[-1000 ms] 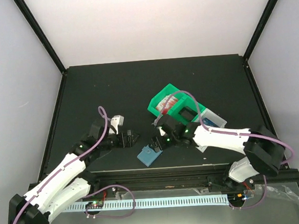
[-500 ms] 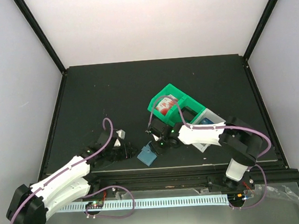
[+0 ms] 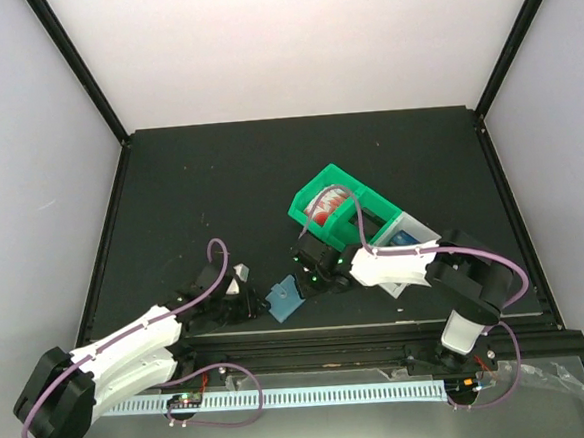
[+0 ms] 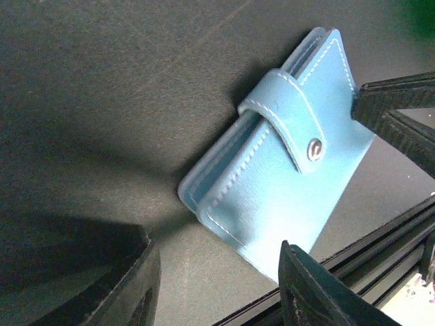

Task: Put the credit cards into the card holder
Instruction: Open the card holder at the center of the board.

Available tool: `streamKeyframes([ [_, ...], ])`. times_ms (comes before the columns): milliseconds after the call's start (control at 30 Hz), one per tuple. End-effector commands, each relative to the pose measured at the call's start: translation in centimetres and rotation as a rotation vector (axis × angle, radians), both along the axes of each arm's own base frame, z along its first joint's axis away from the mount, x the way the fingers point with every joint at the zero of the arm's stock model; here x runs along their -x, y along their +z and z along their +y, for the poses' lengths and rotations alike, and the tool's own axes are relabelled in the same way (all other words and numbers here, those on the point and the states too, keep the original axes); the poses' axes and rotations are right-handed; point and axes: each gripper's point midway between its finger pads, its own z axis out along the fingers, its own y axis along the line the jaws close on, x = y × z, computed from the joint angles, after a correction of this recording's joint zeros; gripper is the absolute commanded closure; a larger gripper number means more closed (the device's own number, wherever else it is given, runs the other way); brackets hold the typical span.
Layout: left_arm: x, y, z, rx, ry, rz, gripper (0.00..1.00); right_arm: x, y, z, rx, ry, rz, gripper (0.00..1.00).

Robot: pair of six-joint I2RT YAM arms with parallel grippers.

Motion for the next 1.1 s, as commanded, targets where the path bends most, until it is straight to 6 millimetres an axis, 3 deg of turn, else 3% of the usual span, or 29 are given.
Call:
streamKeyframes([
  [0,-0.7,1.0,-1.0,0.054,-0.005,-0.043,0.51,-0.5,-1.8,-1.8,-0.017,-0.290,0.050,0.99],
  [167,-2.1,1.2,-0.9,0.073,0.069,-0.088,0.59,-1.4,-1.3,-2.1,-0.122,-0.479,0.054,0.99],
  [300,-3.0,1.8,-1.6,0.114,0.095,-0.109,0.68,-1.8,-0.1,-1.5,-0.152,-0.472,0.039,0.99],
  [467,-4.5,2.3,-1.9,0.102,0.116,-0.151,0.75,-0.5,-0.1,-0.1,-0.220,-0.432,0.121,0.97],
  [700,-7.1,1.5,-0.9,-0.088,0.108,-0.184,0.87,0.3,1.1,-0.1,-0.233,-0.362,0.128,0.94],
  [800,-8.4,1.6,-1.0,-0.128,0.083,-0.209,0.90,1.5,1.2,0.3,-0.237,-0.273,0.149,0.94],
  [933,-10.3,2.2,-3.0,-0.090,0.011,-0.217,0.90,2.8,1.0,1.0,-0.234,-0.150,0.164,0.95],
  [1067,-11.8,2.8,-5.0,-0.055,-0.041,-0.206,0.89,2.4,2.3,1.6,-0.237,-0.103,0.126,0.91],
])
